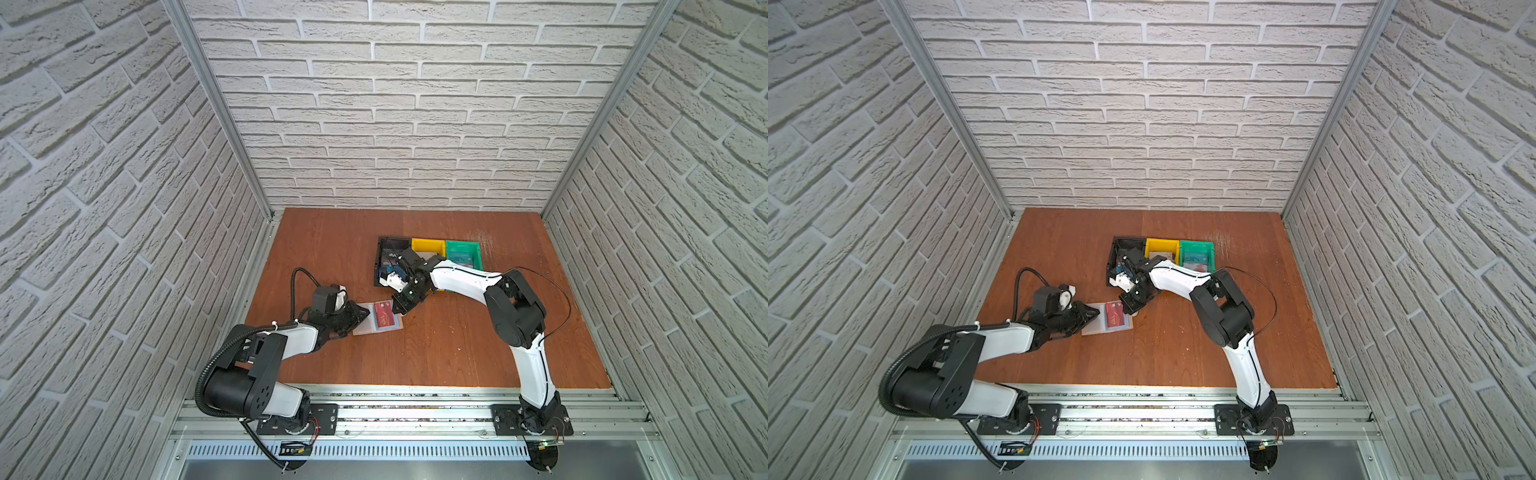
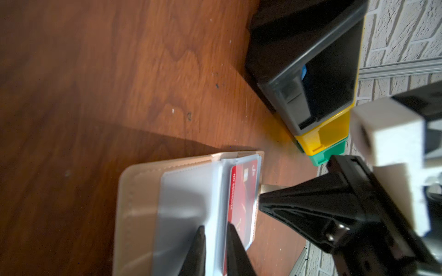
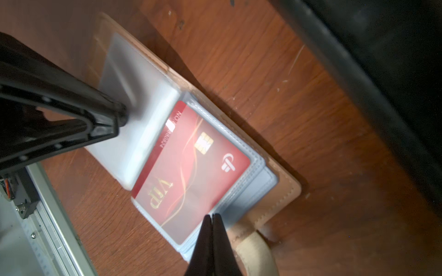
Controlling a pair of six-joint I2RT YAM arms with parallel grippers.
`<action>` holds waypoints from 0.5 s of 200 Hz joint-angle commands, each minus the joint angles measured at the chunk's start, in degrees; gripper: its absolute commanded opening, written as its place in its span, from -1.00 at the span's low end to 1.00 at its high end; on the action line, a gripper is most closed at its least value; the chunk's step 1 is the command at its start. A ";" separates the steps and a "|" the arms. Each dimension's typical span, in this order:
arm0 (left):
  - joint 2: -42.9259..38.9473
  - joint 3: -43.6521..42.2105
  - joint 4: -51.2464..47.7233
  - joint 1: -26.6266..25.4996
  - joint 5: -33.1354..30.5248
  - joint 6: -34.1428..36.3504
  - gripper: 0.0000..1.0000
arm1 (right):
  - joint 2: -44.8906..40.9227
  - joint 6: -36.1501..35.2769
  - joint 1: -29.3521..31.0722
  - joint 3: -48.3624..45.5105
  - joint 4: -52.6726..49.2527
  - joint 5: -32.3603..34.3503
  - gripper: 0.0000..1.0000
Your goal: Take the credit cards out of the card holder
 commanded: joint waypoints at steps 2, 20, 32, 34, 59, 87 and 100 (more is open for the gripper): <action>0.48 0.73 3.32 -0.35 0.63 -0.19 -0.62 | 0.97 0.29 0.38 0.22 1.07 -0.52 -0.89; 0.82 0.78 3.44 -0.43 0.60 -0.19 -0.62 | 1.66 0.35 0.39 0.40 0.80 0.00 -0.89; 1.12 0.89 3.49 -0.52 0.61 -0.16 -0.62 | 1.94 0.41 0.42 0.43 0.78 -0.19 -0.89; 1.21 0.84 3.56 -0.52 0.61 -0.18 -0.62 | 1.91 0.38 0.41 0.38 0.78 -0.24 -0.89; 2.08 0.91 4.70 -0.84 0.86 -0.45 -0.62 | 2.23 0.64 0.47 0.34 0.86 -0.57 -0.89; 2.51 1.42 5.25 -1.61 0.97 -0.46 -0.59 | 2.47 0.66 0.47 0.26 0.92 -0.66 -0.89; 2.91 1.68 5.16 -1.92 0.78 -0.37 -0.59 | 2.54 0.71 0.47 0.41 0.72 -0.71 -0.89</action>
